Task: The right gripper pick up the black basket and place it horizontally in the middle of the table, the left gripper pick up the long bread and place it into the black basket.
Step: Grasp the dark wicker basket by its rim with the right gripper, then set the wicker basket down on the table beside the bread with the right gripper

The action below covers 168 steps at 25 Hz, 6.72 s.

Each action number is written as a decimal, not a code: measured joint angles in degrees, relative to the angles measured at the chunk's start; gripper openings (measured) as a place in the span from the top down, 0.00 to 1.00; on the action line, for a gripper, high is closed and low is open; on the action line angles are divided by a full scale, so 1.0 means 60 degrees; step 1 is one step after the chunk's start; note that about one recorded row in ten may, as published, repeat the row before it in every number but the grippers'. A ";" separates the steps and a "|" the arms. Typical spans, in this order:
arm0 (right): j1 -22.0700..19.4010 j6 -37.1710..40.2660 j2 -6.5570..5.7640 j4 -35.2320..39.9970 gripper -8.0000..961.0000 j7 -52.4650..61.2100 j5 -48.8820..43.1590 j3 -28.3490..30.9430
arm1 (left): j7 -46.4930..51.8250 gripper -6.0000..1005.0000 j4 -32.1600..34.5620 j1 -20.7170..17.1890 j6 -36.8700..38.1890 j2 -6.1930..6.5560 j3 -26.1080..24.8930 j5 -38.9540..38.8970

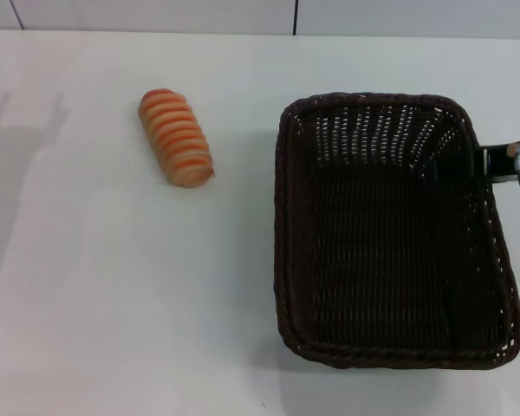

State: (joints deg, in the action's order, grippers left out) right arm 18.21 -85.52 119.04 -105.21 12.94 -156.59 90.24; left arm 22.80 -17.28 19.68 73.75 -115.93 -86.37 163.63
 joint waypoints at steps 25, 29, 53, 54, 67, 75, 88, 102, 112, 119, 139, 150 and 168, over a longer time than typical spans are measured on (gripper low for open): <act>0.0117 -0.0296 0.0010 0.0907 0.21 0.0052 0.0034 -0.0078 | -0.0006 0.14 0.0023 -0.0089 0.0147 -0.0021 -0.0268 -0.0006; 0.0256 -0.0268 0.0018 0.0996 0.24 0.0046 0.0040 -0.0275 | -0.0006 0.14 -0.0001 -0.0106 0.0216 -0.0017 -0.0273 -0.0044; 0.0327 0.0007 -0.0054 0.1075 0.75 -0.0398 0.0435 -0.0196 | 0.0096 0.14 -0.0052 -0.0280 0.0599 -0.0043 -0.0460 0.0000; 0.0337 0.0116 -0.0049 0.1104 0.77 -0.0718 0.0419 -0.0052 | 0.0097 0.14 -0.0056 -0.0289 0.0599 -0.0050 -0.0438 0.0003; 0.0370 0.0888 -0.0035 0.1368 0.80 -0.2404 0.0403 0.0574 | 0.0197 0.14 -0.0076 -0.0359 0.0610 -0.0073 -0.0413 0.0004; 0.0368 0.1548 -0.0026 0.1215 0.80 -0.3525 0.0500 0.0554 | 0.0201 0.14 -0.0080 -0.0437 0.0657 -0.0133 -0.0413 0.0003; 0.0327 0.2534 -0.0038 0.0725 0.80 -0.6094 0.2063 0.0937 | 0.0105 0.14 -0.0080 -0.0377 0.0663 -0.0190 -0.0415 0.0004; 0.1147 0.1270 -0.0072 0.0101 0.80 -0.7852 0.3554 0.1089 | 0.0096 0.14 -0.0079 -0.0241 0.0529 -0.0190 -0.0490 0.0002; 0.1884 -0.1035 -0.0083 -0.0091 0.80 -0.8758 0.4488 0.1371 | 0.0093 0.14 -0.0087 -0.0112 0.0286 -0.0190 -0.0502 -0.0026; 0.2514 -0.1802 -0.0089 0.0675 0.80 -0.9654 0.4564 0.1424 | 0.0082 0.14 -0.0200 -0.0106 0.0259 -0.0237 -0.0502 -0.0040; 0.3941 -0.2630 -0.0216 0.2423 0.80 -1.0660 0.5060 0.1110 | -0.0319 0.14 -0.0329 0.0036 0.0022 -0.0320 -0.0768 -0.0043; 0.4501 -0.2484 -0.0226 0.3531 0.75 -1.0950 0.4864 0.1193 | -0.0402 0.14 -0.0329 0.0113 0.0022 -0.0350 -0.0780 -0.0051; 0.4706 -0.1701 -0.0187 0.3766 0.64 -1.0910 0.3436 0.1001 | -0.0319 0.14 -0.0328 0.0063 0.0104 -0.0395 -0.0738 -0.0056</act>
State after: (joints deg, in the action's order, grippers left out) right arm 46.44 -95.73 117.92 -82.61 -52.52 -135.97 96.25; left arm 20.88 -19.25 20.06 74.38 -118.30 -90.80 163.30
